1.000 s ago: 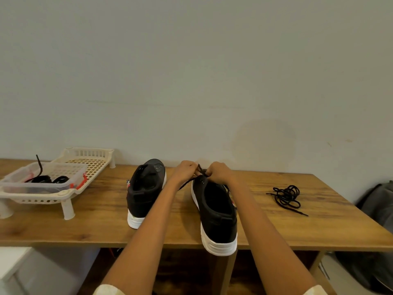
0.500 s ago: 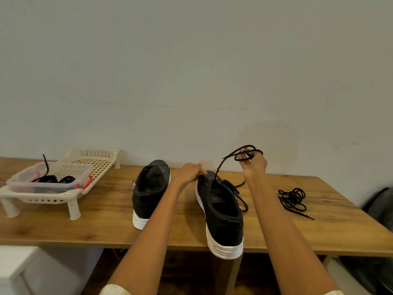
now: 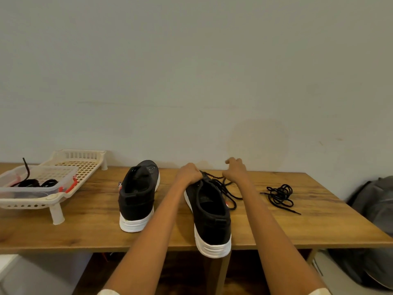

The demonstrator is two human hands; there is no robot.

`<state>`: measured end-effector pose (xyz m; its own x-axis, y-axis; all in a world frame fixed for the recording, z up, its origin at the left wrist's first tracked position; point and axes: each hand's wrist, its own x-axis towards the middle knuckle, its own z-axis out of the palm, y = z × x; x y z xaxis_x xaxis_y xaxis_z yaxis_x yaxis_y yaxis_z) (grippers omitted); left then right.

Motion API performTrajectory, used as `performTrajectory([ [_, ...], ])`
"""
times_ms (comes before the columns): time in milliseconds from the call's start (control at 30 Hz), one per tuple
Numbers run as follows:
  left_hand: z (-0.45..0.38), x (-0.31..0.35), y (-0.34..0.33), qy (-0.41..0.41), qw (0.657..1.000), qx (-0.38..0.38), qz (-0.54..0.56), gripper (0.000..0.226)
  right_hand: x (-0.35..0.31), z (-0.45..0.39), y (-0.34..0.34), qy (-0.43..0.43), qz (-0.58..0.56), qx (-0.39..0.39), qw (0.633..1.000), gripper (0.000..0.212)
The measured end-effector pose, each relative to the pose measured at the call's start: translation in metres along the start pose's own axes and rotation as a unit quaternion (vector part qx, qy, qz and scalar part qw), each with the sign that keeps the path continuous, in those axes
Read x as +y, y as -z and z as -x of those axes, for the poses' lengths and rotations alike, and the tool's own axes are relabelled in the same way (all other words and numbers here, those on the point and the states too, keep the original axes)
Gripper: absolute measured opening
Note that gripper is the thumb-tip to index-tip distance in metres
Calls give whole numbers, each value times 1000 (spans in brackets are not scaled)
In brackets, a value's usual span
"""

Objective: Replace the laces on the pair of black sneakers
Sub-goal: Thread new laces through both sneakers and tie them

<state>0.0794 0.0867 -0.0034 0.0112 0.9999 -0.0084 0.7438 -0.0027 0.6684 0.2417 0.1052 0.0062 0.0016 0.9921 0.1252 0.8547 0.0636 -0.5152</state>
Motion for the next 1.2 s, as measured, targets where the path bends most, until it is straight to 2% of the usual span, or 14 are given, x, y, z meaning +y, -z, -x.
performTrajectory([
  [67, -1, 0, -1, -9, 1000, 13, 11, 13, -5, 0, 4, 49, -56, -56, 996, 30],
  [167, -2, 2, -4, -29, 999, 17, -2, 29, -5, 5, 0, 72, -33, -130, 988, 22],
  [367, 0, 3, -6, -48, 995, -4, -90, 38, -2, 8, -10, 81, 13, -35, 996, 16],
  [467, 0, 2, -7, -47, 994, -9, -102, 36, -1, 9, -3, 47, -33, 115, 992, 19],
  [533, -2, 0, -8, -46, 994, -9, -99, 35, -1, 4, 10, -23, -219, 242, 945, 15],
  [567, -3, -1, -8, -46, 994, -10, -99, 36, -2, 1, 18, -56, -357, 272, 892, 12],
  [633, -4, -2, -9, -51, 993, -11, -102, 37, -5, -1, 30, -82, -582, 263, 765, 9],
  [667, -4, -2, -9, -55, 993, -9, -107, 36, -5, 0, 31, -81, -628, 237, 737, 10],
  [700, -4, -2, -9, -57, 992, -5, -114, 35, -4, 1, 30, -79, -621, 205, 753, 11],
  [800, -6, -3, -10, -56, 991, 8, -123, 27, 2, 3, 12, -78, -422, 71, 900, 27],
  [867, -8, -5, -12, -49, 992, 15, -112, 24, 6, 6, 3, -57, -313, -35, 947, 29],
  [1000, -10, -8, -11, -40, 994, 30, -93, 17, 11, 12, -8, 48, -222, -205, 952, 29],
  [1100, -12, -10, -9, -41, 994, 28, -96, 24, 17, 9, -12, 114, -160, -161, 967, 4],
  [1200, -6, -1, -9, -54, 995, -1, -82, 40, 24, 6, -17, 108, -132, -94, 981, 14],
])
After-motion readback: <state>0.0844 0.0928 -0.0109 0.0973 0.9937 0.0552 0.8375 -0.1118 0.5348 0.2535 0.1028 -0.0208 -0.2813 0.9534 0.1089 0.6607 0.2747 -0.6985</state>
